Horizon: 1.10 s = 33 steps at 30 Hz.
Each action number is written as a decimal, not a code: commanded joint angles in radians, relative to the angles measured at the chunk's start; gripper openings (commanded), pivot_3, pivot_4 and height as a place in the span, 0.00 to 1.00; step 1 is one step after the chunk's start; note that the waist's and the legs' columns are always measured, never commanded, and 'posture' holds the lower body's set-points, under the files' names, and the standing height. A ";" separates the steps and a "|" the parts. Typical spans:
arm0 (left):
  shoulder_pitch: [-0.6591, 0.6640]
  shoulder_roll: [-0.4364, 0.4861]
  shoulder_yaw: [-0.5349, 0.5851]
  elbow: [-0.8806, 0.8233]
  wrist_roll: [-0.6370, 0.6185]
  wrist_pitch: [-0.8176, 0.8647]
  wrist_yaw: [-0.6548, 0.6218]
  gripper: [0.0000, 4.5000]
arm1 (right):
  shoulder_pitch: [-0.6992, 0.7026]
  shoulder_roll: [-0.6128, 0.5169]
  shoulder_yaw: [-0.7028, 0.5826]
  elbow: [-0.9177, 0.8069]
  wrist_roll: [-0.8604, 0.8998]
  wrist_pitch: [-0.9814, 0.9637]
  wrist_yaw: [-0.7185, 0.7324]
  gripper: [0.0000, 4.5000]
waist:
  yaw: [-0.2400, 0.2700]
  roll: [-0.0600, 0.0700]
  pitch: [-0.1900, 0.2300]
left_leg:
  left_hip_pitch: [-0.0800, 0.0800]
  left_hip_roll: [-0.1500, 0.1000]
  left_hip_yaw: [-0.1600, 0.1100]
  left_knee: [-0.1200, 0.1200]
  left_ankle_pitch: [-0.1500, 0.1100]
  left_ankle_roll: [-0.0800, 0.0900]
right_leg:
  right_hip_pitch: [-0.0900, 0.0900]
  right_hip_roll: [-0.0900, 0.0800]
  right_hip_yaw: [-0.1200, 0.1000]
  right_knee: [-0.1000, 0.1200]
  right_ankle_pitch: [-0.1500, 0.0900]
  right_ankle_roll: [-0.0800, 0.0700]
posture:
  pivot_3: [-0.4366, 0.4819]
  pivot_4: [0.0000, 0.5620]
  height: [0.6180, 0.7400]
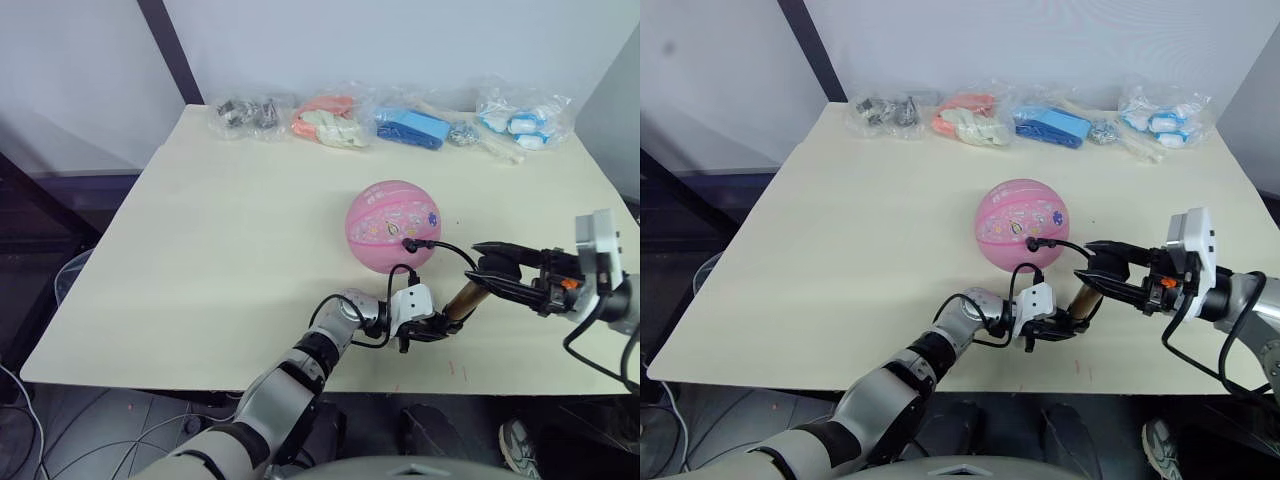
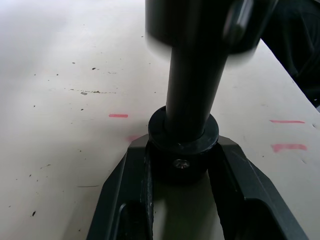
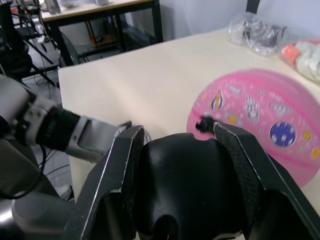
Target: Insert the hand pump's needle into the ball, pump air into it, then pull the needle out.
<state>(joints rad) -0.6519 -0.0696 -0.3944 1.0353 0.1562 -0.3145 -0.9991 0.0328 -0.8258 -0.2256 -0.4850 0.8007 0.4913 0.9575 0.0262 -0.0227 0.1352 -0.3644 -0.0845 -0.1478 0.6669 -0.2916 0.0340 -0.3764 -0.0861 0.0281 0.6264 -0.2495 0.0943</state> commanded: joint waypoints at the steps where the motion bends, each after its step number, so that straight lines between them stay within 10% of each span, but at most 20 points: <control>1: 0.038 0.029 -0.010 0.084 0.034 0.057 0.010 0.24 | 0.043 0.045 0.121 0.053 -0.095 -0.017 0.008 0.39 | -0.001 0.000 -0.001 | 0.000 0.000 0.000 0.000 0.000 0.000 | 0.000 0.000 0.000 0.000 0.000 0.000 | 0.48 0.27 1.00; 33: 0.032 0.023 -0.011 0.091 0.031 0.055 -0.008 0.24 | -0.304 -0.309 -0.390 0.041 0.502 0.378 -0.040 0.39 | 0.012 0.010 0.005 | -0.013 -0.003 0.013 0.002 -0.003 0.005 | -0.014 -0.003 0.014 -0.001 0.005 0.000 | 0.48 0.27 1.00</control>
<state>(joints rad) -0.6636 -0.0864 -0.3911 1.0352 0.1411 -0.3152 -1.0304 -0.2521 -1.1300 -0.5580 -0.4382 1.2779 0.8830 0.9167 0.0383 -0.0124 0.1404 -0.3796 -0.0875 -0.1322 0.6692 -0.2944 0.0395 -0.3949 -0.0892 0.0463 0.6261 -0.2435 0.0957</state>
